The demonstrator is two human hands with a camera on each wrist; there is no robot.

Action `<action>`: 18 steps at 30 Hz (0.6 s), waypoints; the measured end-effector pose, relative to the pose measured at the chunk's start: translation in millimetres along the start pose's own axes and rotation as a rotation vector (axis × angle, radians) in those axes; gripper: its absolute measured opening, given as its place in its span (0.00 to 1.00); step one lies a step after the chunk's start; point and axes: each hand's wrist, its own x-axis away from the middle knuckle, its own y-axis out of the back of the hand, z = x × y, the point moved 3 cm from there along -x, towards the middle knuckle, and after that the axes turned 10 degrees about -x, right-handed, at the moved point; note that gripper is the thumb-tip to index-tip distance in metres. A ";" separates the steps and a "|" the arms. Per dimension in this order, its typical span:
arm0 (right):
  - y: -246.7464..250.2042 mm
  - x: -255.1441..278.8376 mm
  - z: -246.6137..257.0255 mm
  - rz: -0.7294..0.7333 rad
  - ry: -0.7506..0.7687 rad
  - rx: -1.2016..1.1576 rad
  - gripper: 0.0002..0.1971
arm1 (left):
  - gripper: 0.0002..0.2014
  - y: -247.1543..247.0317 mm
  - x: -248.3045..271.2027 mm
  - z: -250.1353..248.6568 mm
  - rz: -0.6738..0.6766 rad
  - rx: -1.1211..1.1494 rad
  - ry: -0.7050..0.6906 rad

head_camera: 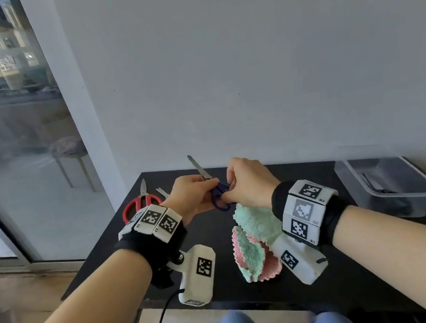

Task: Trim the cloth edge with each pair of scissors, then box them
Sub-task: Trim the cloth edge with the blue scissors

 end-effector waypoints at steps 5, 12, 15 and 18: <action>7.8 14.9 -32.2 -0.020 -0.006 -0.072 0.14 | 0.06 -16.5 12.2 6.4 0.111 -0.102 0.011; -1.6 22.6 -55.7 0.108 -0.022 -0.356 0.09 | 0.09 -27.0 14.9 16.2 0.141 -0.169 0.002; -5.3 24.9 -57.7 0.147 -0.040 -0.440 0.10 | 0.07 -26.3 11.0 19.0 0.110 -0.229 -0.020; -6.5 24.5 -59.4 0.183 -0.075 -0.511 0.12 | 0.08 -25.5 8.0 21.2 0.110 -0.241 -0.022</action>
